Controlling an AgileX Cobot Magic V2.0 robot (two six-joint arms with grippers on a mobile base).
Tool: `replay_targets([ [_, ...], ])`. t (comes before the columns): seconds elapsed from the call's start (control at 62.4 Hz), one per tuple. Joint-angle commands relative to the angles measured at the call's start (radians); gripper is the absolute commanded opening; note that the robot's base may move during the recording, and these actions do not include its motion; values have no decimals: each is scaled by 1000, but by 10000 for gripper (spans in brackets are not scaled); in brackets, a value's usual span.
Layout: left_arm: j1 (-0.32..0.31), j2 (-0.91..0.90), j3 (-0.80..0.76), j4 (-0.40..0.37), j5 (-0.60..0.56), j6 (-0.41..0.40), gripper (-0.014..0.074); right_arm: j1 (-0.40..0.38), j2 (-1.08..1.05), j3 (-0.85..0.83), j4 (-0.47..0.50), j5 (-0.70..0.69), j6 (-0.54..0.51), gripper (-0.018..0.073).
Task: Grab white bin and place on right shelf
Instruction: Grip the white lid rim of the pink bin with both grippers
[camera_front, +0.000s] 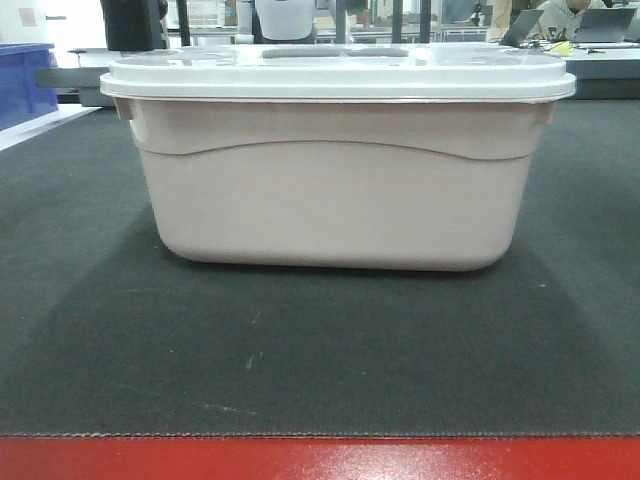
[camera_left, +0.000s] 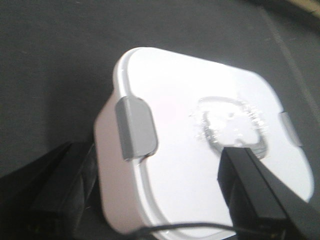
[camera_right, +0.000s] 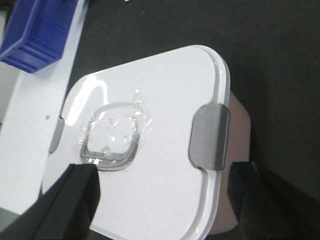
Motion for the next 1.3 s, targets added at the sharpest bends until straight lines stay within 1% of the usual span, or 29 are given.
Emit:
replay_targets([
  [0.0, 52, 30, -38, -243, 87, 108, 411, -98, 31, -39, 232, 107, -158, 624],
  [0.048, 69, 74, -38, -313, 141, 150, 411, -139, 70, -39, 284, 183, -213, 624],
  [0.128, 84, 148, -39, -390, 220, 196, 411, -178, 134, -39, 338, 282, -278, 624],
  [0.208, 84, 217, -39, -450, 278, 218, 411, -183, 187, -39, 348, 298, -307, 624],
  [0.288, 82, 287, -39, -483, 324, 233, 411, -179, 240, -39, 348, 298, -317, 624],
  [0.465, 69, 402, -39, -509, 333, 233, 410, -141, 330, -39, 357, 298, -321, 624],
  [0.657, 31, 478, -40, -560, 341, 233, 410, -45, 406, -39, 366, 295, -360, 624],
  [0.929, -40, 481, -88, -572, 341, 233, 410, 51, 445, -39, 401, 283, -380, 624],
  [1.042, -66, 481, -106, -572, 341, 233, 410, 69, 445, -39, 424, 281, -391, 624],
  [1.154, -89, 485, -113, -574, 335, 233, 410, 86, 445, -39, 426, 277, -394, 624],
  [1.282, -100, 488, -113, -572, 326, 233, 410, 104, 445, -39, 426, 265, -396, 624],
])
